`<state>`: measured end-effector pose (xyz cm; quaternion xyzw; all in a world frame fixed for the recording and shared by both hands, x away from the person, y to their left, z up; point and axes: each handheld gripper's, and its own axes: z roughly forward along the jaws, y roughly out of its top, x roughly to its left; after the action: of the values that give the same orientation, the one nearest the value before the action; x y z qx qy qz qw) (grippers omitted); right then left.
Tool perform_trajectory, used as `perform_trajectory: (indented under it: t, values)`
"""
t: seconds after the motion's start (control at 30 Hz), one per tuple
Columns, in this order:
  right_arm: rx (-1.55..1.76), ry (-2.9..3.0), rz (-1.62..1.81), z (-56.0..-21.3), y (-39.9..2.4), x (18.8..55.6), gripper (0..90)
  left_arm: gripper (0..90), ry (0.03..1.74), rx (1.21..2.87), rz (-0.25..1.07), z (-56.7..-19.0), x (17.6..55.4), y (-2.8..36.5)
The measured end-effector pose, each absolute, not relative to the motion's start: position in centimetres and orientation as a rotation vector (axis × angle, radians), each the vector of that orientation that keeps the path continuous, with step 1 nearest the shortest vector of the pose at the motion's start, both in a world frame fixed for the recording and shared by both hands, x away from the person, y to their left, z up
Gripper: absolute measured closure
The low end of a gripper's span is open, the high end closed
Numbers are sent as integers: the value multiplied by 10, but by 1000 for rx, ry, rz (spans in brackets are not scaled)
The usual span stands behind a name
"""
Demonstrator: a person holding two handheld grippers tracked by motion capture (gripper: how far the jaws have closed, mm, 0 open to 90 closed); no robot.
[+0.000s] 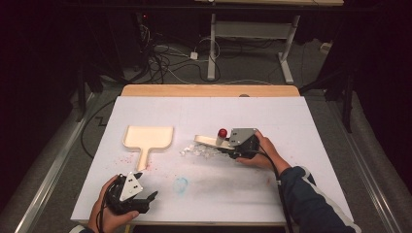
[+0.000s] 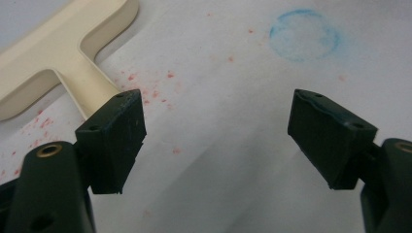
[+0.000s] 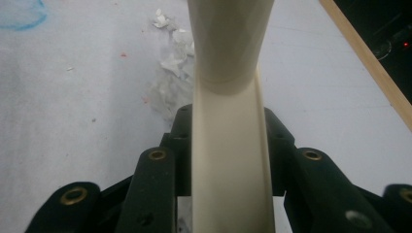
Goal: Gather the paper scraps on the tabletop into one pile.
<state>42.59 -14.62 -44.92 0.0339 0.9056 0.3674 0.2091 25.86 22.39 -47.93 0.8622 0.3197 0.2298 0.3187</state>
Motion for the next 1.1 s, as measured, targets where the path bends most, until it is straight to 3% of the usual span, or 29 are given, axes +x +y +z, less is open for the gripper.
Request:
perform_trajectory:
  t: [0.67,0.87,1.1]
  values:
    - [419,2385,1142,-400,-153,418,675,208,791,2264,580,-480,268,223]
    - [729,2379,1351,-393,-126,391,675,208,784,2259,585,-478,270,223]
    - [889,2411,1432,-416,-87,372,676,208,790,2257,603,-476,266,221]
